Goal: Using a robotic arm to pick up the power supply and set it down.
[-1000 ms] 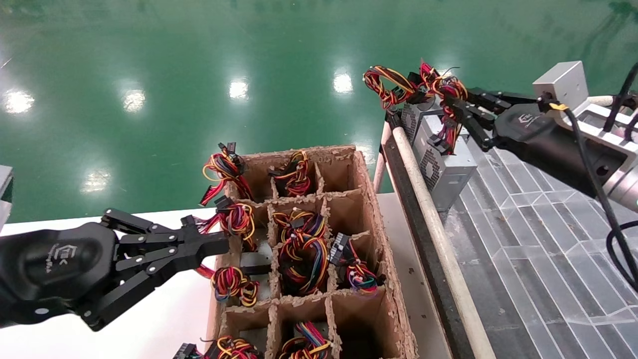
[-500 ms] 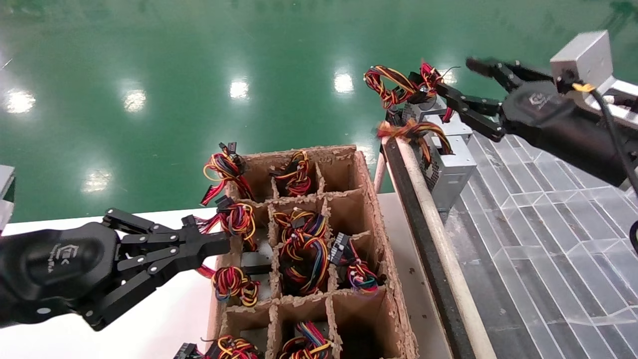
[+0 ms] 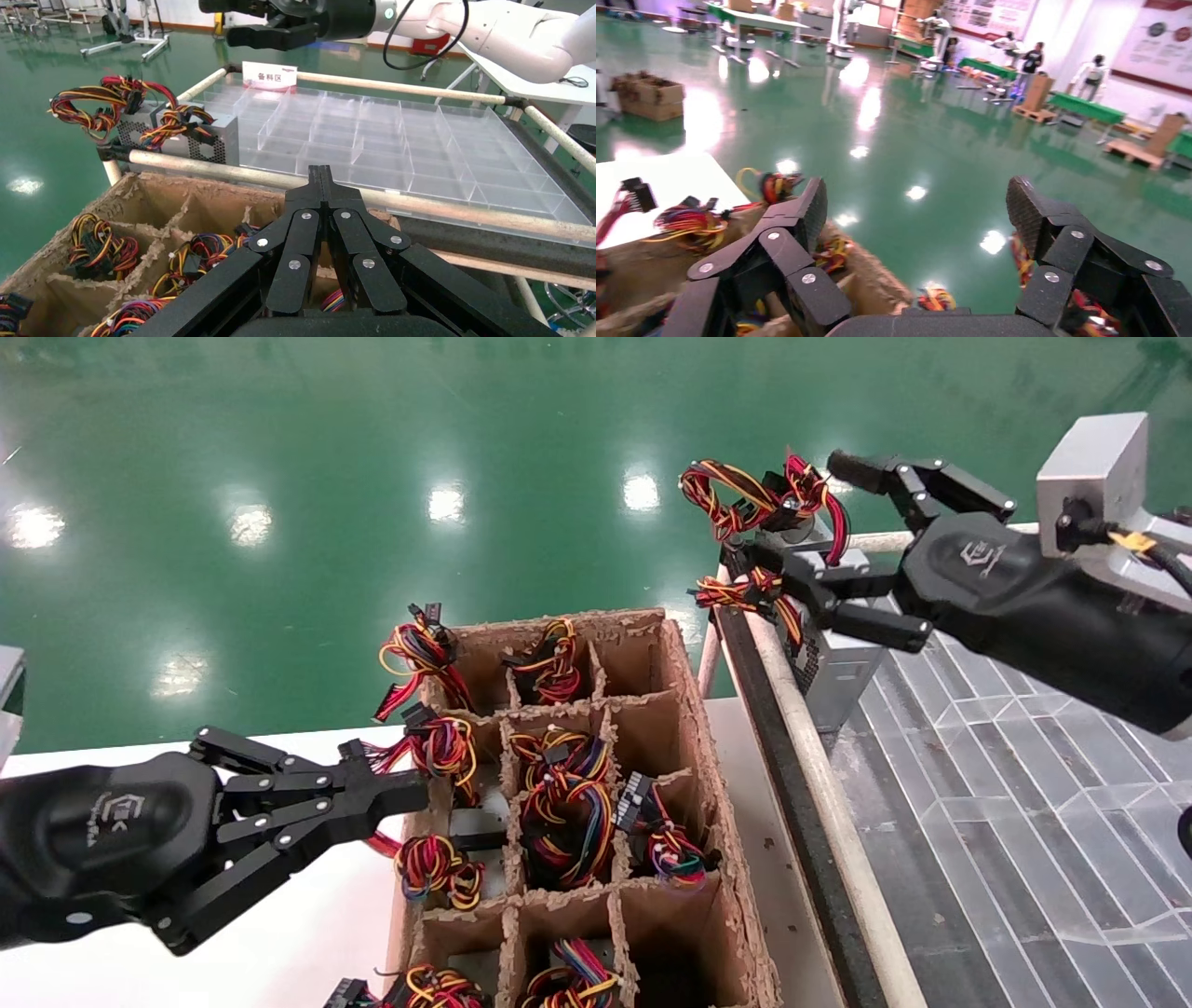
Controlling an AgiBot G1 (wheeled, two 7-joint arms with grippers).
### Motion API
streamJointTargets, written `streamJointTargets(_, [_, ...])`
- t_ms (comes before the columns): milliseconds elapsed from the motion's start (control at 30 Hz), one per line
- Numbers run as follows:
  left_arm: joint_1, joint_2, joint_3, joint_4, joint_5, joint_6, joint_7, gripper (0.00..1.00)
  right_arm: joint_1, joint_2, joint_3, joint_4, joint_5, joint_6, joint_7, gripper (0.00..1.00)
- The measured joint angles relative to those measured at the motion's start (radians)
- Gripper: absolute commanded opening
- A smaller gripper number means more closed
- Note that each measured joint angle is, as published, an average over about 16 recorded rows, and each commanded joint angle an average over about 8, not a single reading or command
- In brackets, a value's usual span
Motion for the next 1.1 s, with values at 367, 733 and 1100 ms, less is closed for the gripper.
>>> streamJointTargets(367, [0.000, 0.000, 0.000, 0.000, 0.000, 0.000, 0.000, 1.00, -0.017, 0.027, -0.021, 0.030, 0.052, -0.098, 0.043, 1.00])
streamJointTargets(733, [0.000, 0.000, 0.000, 0.000, 0.000, 0.000, 0.000, 1.00, -0.033, 0.054, -0.042, 0.059, 0.104, -0.197, 0.085, 1.00])
streamJointTargets(1100, [0.000, 0.000, 0.000, 0.000, 0.000, 0.000, 0.000, 1.00, -0.050, 0.081, -0.064, 0.090, 0.157, -0.297, 0.129, 1.00])
